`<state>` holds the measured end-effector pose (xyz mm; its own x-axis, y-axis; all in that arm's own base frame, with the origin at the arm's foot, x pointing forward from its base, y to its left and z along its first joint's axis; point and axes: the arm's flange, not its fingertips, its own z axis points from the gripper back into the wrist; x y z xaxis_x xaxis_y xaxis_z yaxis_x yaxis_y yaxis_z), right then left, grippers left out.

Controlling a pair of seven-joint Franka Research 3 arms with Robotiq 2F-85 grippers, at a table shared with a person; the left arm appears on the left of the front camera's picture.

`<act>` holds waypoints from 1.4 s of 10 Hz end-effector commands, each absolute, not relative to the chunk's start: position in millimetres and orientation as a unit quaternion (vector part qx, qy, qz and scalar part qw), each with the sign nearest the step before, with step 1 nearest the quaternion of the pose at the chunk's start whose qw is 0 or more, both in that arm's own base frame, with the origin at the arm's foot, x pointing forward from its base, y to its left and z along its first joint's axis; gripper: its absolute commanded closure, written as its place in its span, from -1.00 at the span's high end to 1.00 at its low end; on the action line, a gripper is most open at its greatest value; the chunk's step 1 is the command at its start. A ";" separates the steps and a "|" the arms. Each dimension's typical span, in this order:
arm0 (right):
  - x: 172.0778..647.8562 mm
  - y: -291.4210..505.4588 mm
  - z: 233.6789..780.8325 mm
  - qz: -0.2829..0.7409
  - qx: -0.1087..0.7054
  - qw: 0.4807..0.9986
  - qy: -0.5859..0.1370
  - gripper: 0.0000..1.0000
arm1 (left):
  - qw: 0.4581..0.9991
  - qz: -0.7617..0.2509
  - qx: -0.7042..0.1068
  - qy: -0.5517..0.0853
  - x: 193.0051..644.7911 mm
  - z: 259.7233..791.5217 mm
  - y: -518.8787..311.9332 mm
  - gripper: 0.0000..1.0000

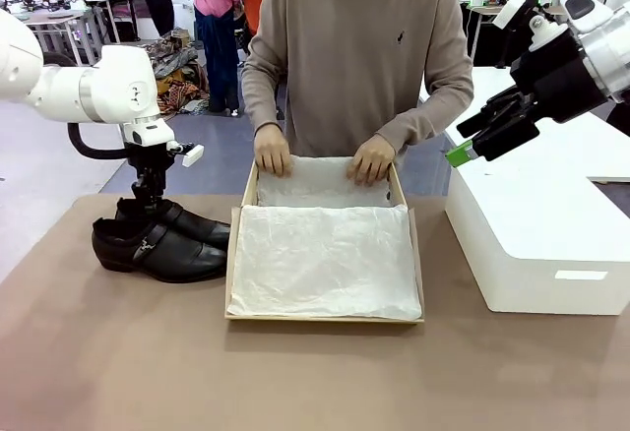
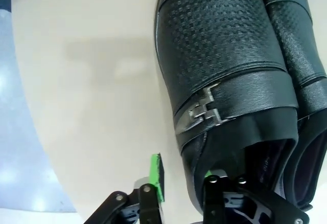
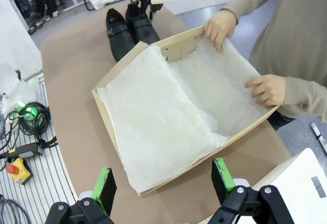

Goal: Pack the shoes into the box.
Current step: Place one shoe of the Shoes into the Shoes Box.

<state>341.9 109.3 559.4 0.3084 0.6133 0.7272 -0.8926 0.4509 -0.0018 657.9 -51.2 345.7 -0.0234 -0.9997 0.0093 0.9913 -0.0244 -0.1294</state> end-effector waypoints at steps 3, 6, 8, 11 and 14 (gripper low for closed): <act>345.4 108.4 558.4 0.490 0.216 0.771 -0.346 1.00 | 0.691 -0.720 -0.040 0.055 659.6 348.7 -47.6 -1.00; 345.4 108.4 558.4 0.490 0.216 0.771 -0.346 1.00 | 0.686 -0.725 -0.028 0.053 655.8 355.4 -45.3 -1.00; 345.4 108.4 558.4 0.490 0.216 0.771 -0.346 1.00 | 0.686 -0.726 -0.015 0.046 653.3 370.1 -42.1 -1.00; 345.4 108.4 558.4 0.490 0.216 0.771 -0.346 1.00 | 0.730 -0.683 0.010 0.025 664.0 386.4 -29.1 -1.00; 345.4 108.4 558.4 0.490 0.216 0.771 -0.346 1.00 | 0.741 -0.671 0.031 0.007 674.2 419.9 -16.2 -1.00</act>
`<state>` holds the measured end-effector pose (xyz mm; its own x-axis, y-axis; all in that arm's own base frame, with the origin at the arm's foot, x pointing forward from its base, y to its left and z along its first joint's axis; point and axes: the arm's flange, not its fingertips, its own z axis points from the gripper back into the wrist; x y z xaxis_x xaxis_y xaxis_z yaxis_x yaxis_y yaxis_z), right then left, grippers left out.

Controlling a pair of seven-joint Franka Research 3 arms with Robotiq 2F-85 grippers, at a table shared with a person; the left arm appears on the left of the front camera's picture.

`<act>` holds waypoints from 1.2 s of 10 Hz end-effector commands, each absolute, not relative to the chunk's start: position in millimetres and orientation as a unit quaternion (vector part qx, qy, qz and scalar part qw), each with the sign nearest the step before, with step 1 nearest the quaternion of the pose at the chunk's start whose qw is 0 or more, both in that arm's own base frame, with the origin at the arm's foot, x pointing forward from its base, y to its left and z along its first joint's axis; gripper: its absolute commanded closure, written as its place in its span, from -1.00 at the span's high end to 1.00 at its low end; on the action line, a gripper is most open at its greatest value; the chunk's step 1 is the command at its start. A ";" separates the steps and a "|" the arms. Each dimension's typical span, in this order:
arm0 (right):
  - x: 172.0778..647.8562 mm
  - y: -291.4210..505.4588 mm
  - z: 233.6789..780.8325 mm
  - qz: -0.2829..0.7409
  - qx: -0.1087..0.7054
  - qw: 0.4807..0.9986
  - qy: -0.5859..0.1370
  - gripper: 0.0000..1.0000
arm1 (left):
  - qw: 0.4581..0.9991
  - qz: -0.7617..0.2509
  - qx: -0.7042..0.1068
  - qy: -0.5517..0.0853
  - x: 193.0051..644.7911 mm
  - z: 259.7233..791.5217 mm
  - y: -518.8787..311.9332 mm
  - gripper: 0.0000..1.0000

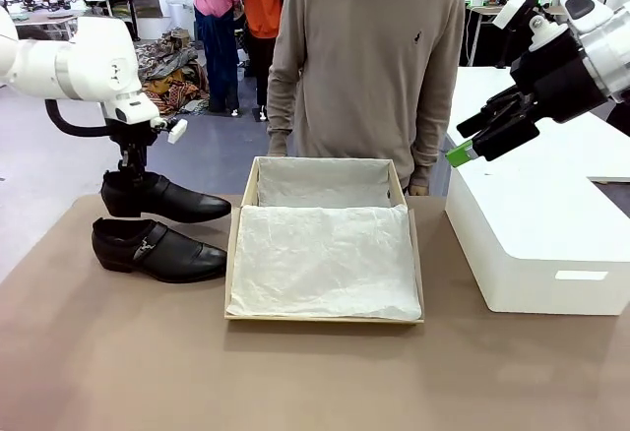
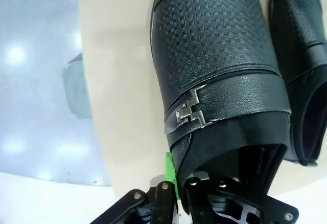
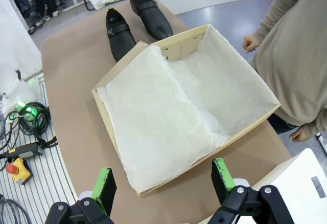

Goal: Pack the shoes into the box.
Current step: Place one shoe of the Shoes into the Shoes Box.

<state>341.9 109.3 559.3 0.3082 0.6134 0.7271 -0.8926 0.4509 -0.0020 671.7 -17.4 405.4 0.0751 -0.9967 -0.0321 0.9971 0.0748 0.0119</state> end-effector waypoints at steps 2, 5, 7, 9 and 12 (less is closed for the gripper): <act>345.4 108.4 558.4 0.490 0.216 0.771 -0.346 1.00 | 0.755 -0.654 0.042 0.003 679.1 444.0 -11.0 -1.00; 345.4 108.4 558.4 0.490 0.216 0.771 -0.346 1.00 | 0.768 -0.639 0.042 -0.011 682.8 484.5 -27.6 -1.00; 345.4 108.4 558.4 0.490 0.216 0.771 -0.346 1.00 | 0.769 -0.639 0.033 -0.015 682.5 504.4 -52.5 -1.00; 345.4 108.4 558.4 0.490 0.216 0.771 -0.346 1.00 | 0.761 -0.649 0.017 -0.006 680.8 517.1 -82.7 -1.00; 345.4 108.4 558.4 0.490 0.216 0.771 -0.346 1.00 | 0.755 -0.655 -0.011 0.001 674.1 523.5 -119.2 -1.00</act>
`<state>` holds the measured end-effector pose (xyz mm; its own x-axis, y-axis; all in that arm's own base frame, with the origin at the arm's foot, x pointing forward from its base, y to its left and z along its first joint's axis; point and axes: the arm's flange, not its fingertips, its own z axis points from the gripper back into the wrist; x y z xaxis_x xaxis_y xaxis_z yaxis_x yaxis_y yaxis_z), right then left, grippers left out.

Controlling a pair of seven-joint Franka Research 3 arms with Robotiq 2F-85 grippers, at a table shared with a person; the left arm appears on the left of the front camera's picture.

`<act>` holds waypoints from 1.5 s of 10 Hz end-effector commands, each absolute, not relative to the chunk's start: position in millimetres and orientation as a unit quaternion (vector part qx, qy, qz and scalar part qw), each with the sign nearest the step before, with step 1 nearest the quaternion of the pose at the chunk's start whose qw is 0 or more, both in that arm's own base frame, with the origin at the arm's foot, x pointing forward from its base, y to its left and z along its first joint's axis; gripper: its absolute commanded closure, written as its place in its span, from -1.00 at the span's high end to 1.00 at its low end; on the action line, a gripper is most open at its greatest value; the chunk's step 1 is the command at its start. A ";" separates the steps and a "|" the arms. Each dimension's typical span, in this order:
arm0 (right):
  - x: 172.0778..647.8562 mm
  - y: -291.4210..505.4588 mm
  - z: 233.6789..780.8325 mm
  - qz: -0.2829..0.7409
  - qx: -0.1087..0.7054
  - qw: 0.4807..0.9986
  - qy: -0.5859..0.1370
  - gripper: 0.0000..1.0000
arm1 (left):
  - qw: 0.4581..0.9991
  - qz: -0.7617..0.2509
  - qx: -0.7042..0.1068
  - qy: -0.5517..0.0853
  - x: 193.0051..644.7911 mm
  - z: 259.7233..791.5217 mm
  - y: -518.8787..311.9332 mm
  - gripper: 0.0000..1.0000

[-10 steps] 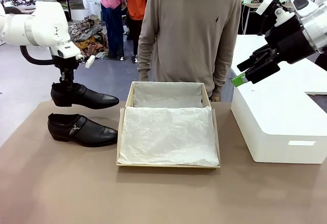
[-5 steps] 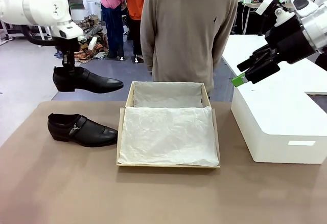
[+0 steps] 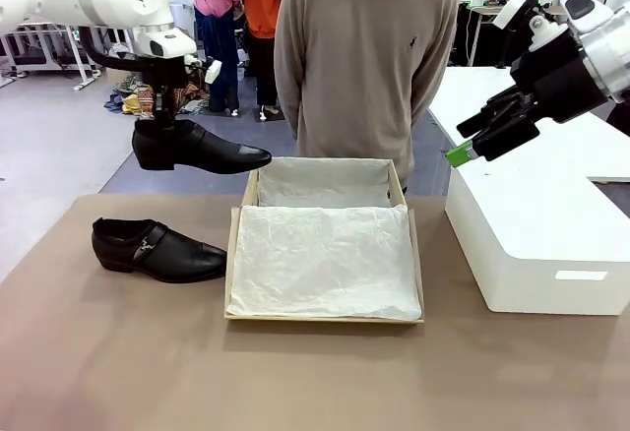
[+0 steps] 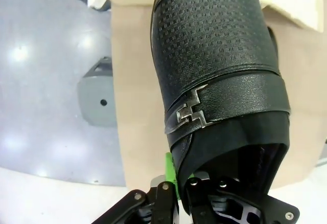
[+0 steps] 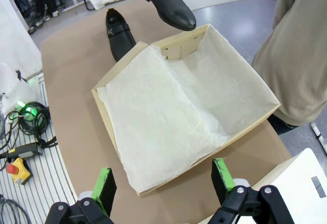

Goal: Pack the shoes into the box.
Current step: Place one shoe of the Shoes into the Shoes Box.

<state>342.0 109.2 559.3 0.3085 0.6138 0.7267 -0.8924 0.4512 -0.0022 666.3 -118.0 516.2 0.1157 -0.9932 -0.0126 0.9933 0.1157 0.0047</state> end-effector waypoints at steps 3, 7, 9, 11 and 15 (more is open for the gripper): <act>345.4 108.4 558.4 0.490 0.216 0.771 -0.346 1.00 | 0.747 -0.664 -0.004 0.006 665.5 515.5 -126.1 -1.00; 345.4 108.4 558.4 0.490 0.216 0.771 -0.346 1.00 | 0.747 -0.664 -0.004 0.006 665.5 515.5 -126.1 -1.00; 345.4 108.4 558.4 0.490 0.216 0.771 -0.346 1.00 | 0.751 -0.660 -0.007 0.002 664.6 514.9 -140.0 -1.00; 345.4 108.4 558.4 0.490 0.216 0.771 -0.346 1.00 | 0.744 -0.668 -0.005 0.003 667.8 523.0 -174.6 -1.00; 345.4 108.4 558.4 0.490 0.216 0.771 -0.346 1.00 | 0.723 -0.691 -0.021 -0.021 679.8 519.1 -247.5 -1.00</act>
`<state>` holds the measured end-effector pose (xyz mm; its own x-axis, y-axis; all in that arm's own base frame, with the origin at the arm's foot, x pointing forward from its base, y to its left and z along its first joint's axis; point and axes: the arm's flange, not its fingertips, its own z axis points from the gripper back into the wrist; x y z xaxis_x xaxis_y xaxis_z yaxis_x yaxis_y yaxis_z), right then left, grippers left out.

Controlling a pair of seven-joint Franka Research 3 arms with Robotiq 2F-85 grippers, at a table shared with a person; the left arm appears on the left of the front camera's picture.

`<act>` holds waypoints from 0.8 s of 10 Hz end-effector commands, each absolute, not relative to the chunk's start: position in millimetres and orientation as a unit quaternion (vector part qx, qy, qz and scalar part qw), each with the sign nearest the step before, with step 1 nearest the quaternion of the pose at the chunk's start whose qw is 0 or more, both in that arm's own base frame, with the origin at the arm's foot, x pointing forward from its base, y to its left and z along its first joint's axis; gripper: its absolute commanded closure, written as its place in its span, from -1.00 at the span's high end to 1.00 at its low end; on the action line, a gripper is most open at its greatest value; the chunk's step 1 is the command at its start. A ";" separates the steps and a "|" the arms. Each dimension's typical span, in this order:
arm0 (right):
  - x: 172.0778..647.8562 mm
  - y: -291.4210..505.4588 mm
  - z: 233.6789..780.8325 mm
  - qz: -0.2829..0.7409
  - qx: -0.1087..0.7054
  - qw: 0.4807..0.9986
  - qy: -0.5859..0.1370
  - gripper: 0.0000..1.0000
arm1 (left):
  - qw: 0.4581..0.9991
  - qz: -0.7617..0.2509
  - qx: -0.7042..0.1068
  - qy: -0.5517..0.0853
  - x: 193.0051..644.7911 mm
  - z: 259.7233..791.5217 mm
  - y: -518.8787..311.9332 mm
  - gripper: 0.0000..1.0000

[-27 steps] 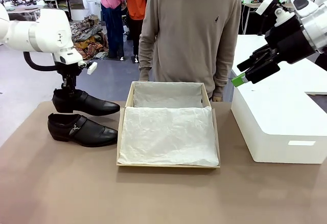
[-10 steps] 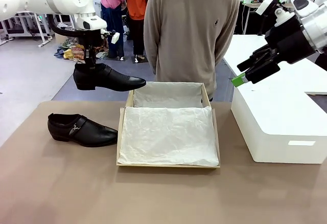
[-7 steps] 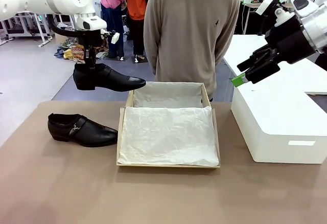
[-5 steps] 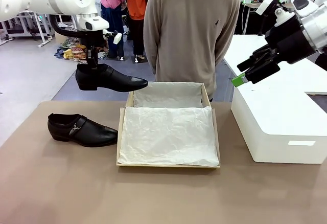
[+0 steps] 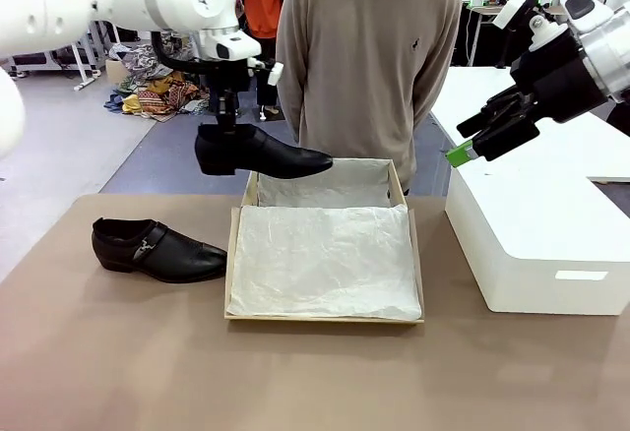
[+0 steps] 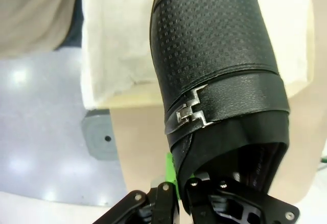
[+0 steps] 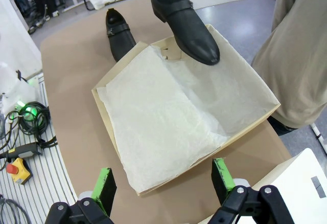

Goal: Pack the shoes into the box.
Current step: Place one shoe of the Shoes into the Shoes Box.

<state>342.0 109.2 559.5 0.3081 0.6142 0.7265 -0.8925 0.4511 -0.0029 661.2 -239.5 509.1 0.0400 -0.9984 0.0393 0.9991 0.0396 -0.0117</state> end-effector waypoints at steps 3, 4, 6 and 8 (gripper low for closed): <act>345.4 108.4 558.4 0.490 0.216 0.771 -0.346 1.00 | 0.714 -0.699 -0.033 -0.017 681.4 513.0 -291.6 -1.00; 345.4 108.4 558.4 0.490 0.216 0.771 -0.346 1.00 | 0.713 -0.700 -0.034 -0.020 681.1 512.2 -300.6 -1.00; 345.4 108.4 558.4 0.490 0.216 0.771 -0.346 1.00 | 0.709 -0.704 -0.038 -0.026 684.6 508.7 -315.3 -1.00; 345.4 108.4 558.4 0.490 0.216 0.771 -0.346 1.00 | 0.684 -0.727 -0.041 -0.030 689.3 502.7 -326.5 -1.00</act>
<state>341.9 109.4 559.5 0.3078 0.6146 0.7263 -0.8926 0.4509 -0.0033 672.1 -318.5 489.1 -0.0313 -0.9955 0.0889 0.9995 -0.0314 0.0000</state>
